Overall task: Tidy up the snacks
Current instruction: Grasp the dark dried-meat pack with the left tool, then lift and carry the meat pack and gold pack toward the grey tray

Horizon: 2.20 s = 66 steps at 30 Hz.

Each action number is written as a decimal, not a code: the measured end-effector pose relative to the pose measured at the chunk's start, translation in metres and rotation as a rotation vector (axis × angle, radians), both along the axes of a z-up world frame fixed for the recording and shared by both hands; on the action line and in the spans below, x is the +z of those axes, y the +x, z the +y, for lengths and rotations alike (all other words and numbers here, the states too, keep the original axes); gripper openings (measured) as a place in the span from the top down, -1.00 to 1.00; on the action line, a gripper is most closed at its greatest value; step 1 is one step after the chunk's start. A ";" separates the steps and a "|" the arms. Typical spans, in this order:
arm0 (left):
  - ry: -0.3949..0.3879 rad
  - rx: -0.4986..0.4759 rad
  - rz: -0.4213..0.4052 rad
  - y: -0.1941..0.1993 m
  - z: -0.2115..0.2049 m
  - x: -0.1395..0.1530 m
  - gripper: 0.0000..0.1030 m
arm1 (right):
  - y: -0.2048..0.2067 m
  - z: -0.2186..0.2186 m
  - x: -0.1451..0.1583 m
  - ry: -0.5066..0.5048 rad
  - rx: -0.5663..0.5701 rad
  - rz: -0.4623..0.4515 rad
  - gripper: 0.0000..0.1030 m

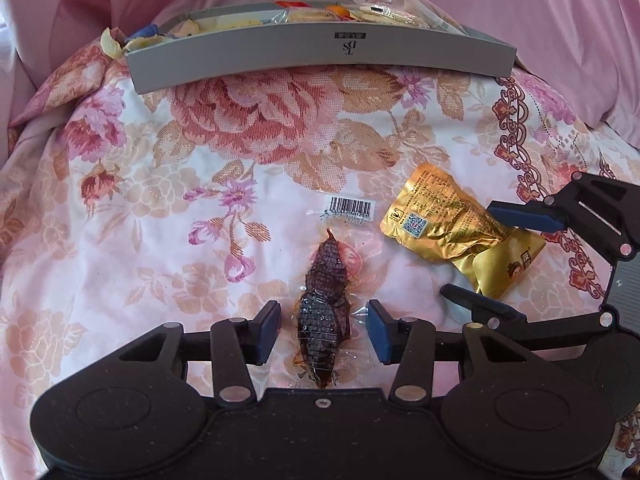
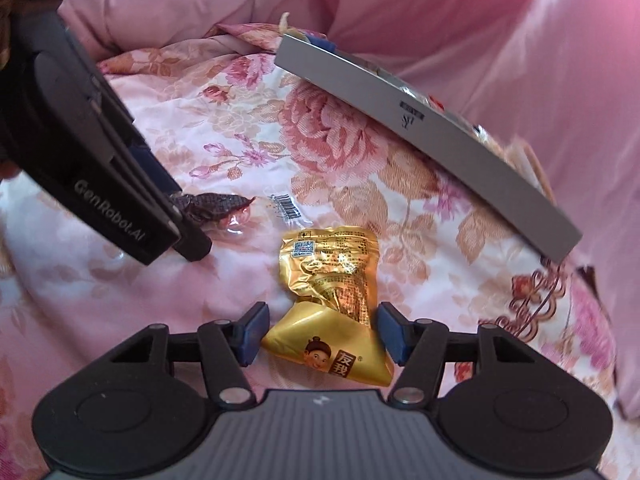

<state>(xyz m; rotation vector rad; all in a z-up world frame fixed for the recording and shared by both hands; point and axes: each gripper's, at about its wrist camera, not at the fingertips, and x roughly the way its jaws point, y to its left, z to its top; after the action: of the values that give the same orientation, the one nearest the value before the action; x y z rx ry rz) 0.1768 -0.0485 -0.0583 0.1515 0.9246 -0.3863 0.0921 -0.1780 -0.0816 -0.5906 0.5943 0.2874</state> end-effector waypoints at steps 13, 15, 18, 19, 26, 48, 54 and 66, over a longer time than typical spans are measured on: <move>0.016 0.015 -0.064 -0.003 0.000 0.002 0.06 | -0.011 0.012 -0.011 -0.161 0.070 -0.139 -0.23; 0.013 0.022 -0.071 -0.002 0.000 0.003 0.06 | -0.011 0.013 -0.012 -0.172 0.074 -0.152 -0.23; 0.020 0.024 -0.062 -0.001 0.000 0.001 0.06 | -0.012 0.013 -0.013 -0.178 0.076 -0.155 -0.23; 0.020 0.023 -0.058 -0.001 0.000 0.001 0.06 | -0.012 0.013 -0.013 -0.176 0.075 -0.153 -0.23; 0.006 0.043 -0.101 -0.003 0.002 0.006 0.06 | -0.009 0.009 -0.009 -0.137 0.053 -0.166 -0.22; -0.100 0.139 -0.255 0.000 0.006 0.038 0.06 | -0.008 0.010 0.002 -0.240 0.057 -0.404 -0.23; -0.128 0.158 -0.305 0.004 0.008 0.055 0.06 | -0.006 0.011 0.004 -0.271 0.066 -0.473 -0.23; -0.180 0.234 -0.391 0.068 0.010 0.102 0.06 | 0.058 0.015 0.039 -0.257 0.042 -0.585 -0.23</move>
<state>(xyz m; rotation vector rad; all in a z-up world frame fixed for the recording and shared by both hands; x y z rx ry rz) 0.2453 -0.0380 0.0435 -0.0468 0.5112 -0.2102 0.1499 -0.1633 -0.0423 -0.8917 0.0510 0.0661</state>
